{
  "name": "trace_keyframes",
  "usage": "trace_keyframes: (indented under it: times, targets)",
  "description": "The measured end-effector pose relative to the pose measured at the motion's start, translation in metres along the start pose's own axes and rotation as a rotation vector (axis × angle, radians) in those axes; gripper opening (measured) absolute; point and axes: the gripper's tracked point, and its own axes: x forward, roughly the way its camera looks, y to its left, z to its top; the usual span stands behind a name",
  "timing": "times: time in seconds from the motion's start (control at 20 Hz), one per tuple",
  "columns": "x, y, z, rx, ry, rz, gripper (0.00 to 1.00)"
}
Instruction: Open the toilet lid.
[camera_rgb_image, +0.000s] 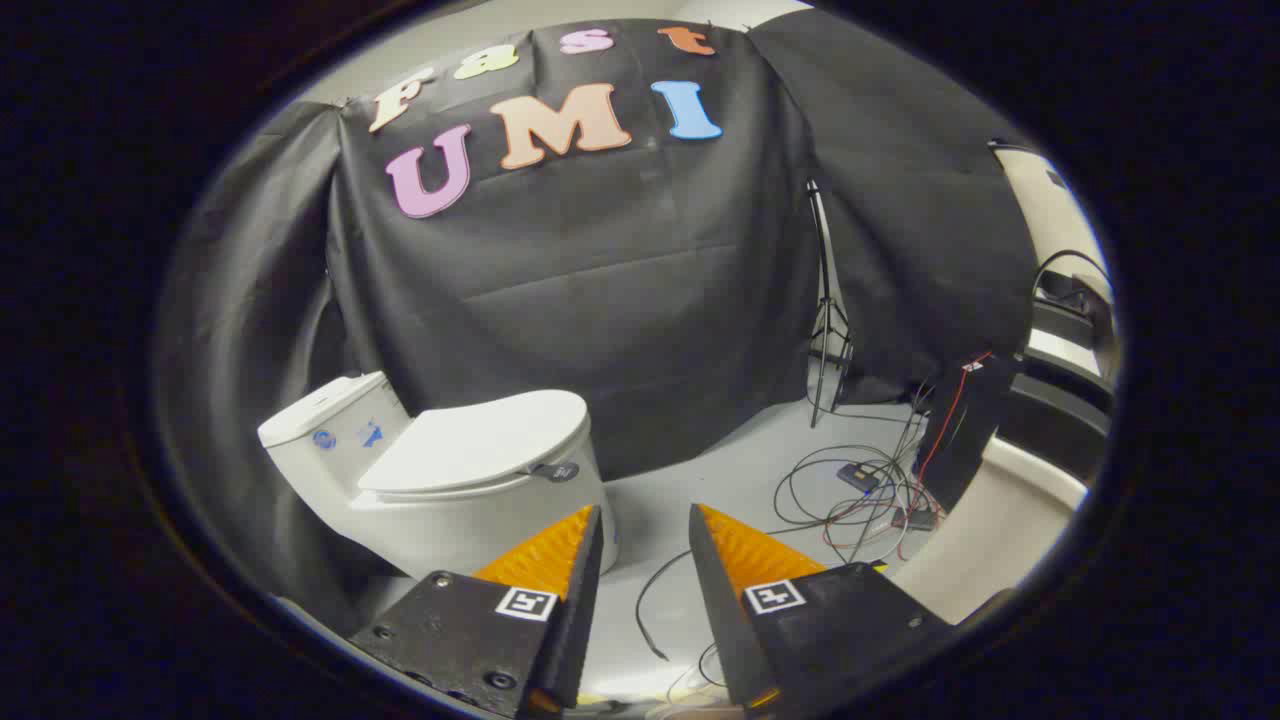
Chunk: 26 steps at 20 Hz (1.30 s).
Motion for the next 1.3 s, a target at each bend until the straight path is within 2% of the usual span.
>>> trace_keyframes:
  times: [0.1, 0.35, 1.15, 1.3]
  targets:
    - [0.003, -0.002, -0.003, 0.002, 0.018, 0.0, 0.61]
    - [0.007, -0.009, -0.01, 0.013, 0.069, -0.011, 0.79]
    - [0.029, 0.001, -0.008, -0.008, 0.127, 0.016, 0.79]
    - [0.041, 0.015, 0.002, 0.016, 0.092, 0.055, 0.79]
